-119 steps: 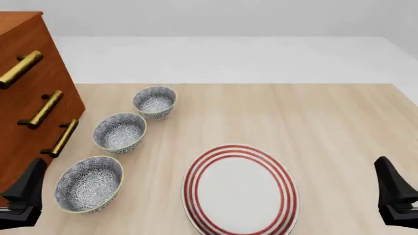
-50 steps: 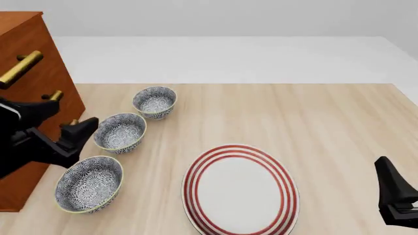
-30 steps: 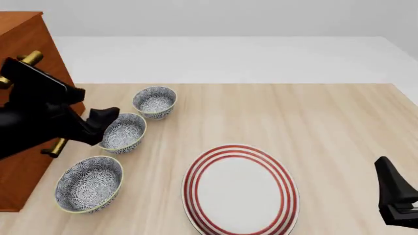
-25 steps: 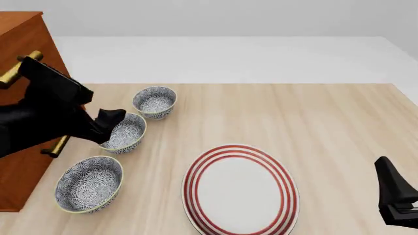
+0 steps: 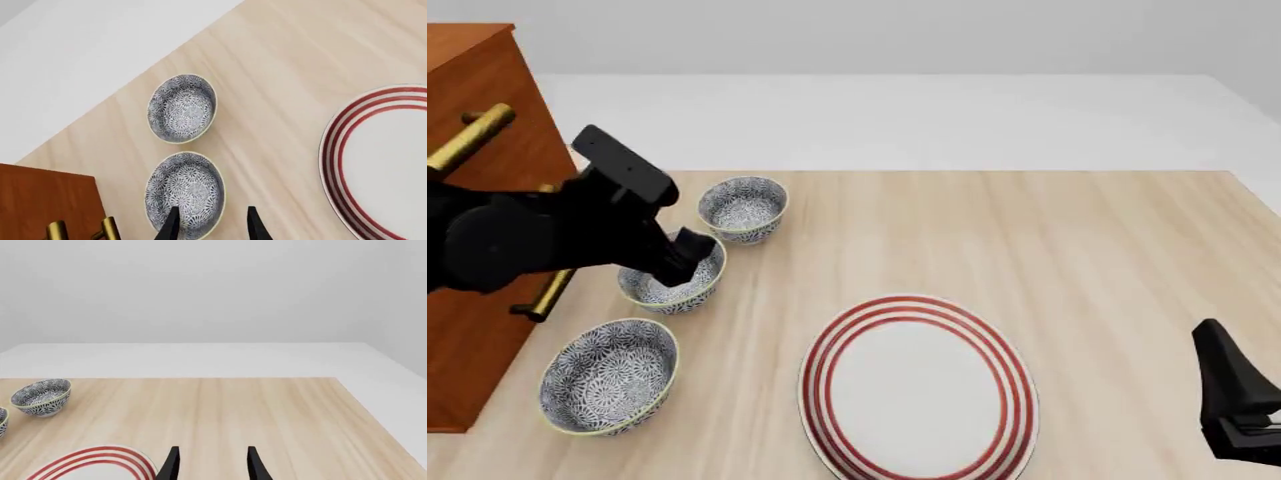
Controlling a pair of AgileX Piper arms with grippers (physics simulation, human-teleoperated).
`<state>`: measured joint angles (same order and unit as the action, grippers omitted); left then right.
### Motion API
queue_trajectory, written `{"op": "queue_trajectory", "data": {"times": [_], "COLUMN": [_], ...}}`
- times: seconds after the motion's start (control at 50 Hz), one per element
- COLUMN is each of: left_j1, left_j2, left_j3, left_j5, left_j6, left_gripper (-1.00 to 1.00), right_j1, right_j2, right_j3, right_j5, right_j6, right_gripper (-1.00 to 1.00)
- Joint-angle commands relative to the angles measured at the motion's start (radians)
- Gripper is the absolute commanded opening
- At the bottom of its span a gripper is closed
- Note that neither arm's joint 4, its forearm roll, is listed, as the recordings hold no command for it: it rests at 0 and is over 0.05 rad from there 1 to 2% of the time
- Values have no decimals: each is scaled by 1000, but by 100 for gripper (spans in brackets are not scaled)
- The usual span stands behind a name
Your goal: Pick up the bowl and put it in the middle on the plate.
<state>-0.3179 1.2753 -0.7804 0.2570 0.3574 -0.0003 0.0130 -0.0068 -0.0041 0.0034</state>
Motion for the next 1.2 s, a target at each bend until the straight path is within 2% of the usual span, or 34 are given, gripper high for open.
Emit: {"op": "queue_trajectory", "data": {"times": [0.02, 0.28, 0.32, 0.86, 0.9, 0.92, 1.04, 1.08, 1.2], "left_j1": [43, 66, 71, 25, 16, 12, 20, 53, 30], "left_j2": [95, 158, 144, 284, 298, 315, 336, 343, 357], "left_j3": [-52, -89, -72, -66, -80, -100, -100, -97, -88], "left_j5": [7, 4, -15, -71, -57, -46, -60, -67, -70], "left_j6": [27, 78, 120, 83, 53, 16, 44, 52, 38], "left_gripper": [100, 100, 100, 100, 100, 100, 100, 100, 100], "right_j1": [0, 0, 0, 0, 0, 0, 0, 1, 1], "right_j2": [1, 3, 2, 7, 11, 10, 17, 12, 13], "right_j3": [-1, 2, 1, 1, 3, 2, 4, 3, 4], "right_j5": [1, -6, -3, -6, -14, -13, -19, -15, -16], "right_j6": [5, -2, 0, 3, -1, 0, 3, -1, 0], "right_gripper": [100, 100, 100, 100, 100, 100, 100, 100, 100]}}
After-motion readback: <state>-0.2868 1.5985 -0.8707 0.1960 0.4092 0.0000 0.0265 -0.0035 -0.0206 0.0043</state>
